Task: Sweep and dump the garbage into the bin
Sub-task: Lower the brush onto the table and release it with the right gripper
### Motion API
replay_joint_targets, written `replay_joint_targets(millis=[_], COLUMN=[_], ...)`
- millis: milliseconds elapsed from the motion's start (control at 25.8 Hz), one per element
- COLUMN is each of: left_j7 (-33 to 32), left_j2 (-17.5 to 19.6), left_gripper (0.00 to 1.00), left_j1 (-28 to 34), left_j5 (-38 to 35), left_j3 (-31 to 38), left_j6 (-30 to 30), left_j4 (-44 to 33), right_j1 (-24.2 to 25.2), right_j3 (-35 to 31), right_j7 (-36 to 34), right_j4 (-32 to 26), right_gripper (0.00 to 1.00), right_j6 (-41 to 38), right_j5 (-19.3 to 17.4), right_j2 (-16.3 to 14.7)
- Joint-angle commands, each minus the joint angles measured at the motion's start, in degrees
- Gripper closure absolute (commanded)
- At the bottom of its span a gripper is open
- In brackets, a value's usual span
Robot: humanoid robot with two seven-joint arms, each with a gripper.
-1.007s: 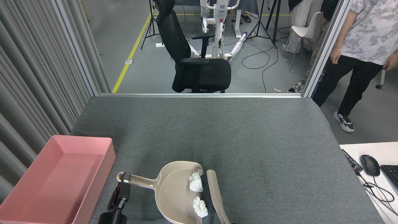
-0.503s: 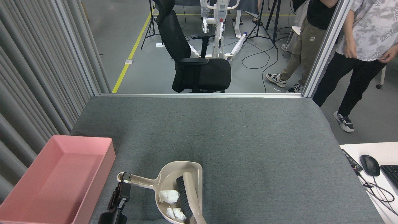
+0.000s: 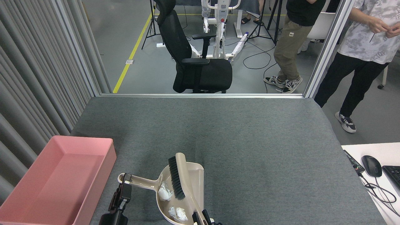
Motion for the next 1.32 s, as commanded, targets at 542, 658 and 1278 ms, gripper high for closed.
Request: replay_joint_targets(millis=[542, 658, 1278], left_j7=[-0.2, -0.3, -0.5], left_j2=[-0.1, -0.1, -0.3], left_gripper=[0.97, 0.97, 0.97], left_j1=[0.0, -0.1, 0.0], left_j5=[0.1, 0.1, 0.1], left_j3=[0.0, 0.0, 0.0], left_j6=[-0.2, -0.2, -0.1], left_j4=[0.0, 0.0, 0.0], right_j1=[-1.4, -1.4, -7.9], right_j3=[-28.6, -28.7, -35.6], right_j7=[4.2, 4.2, 4.2], right_j4=[0.4, 2.5, 10.6], right_gripper=[1.00, 1.00, 1.00], right_j6=[-9.5, -9.6, -13.7], right_j5=[-4.2, -4.2, -4.6], right_j2=[-11.6, -13.7, -23.6])
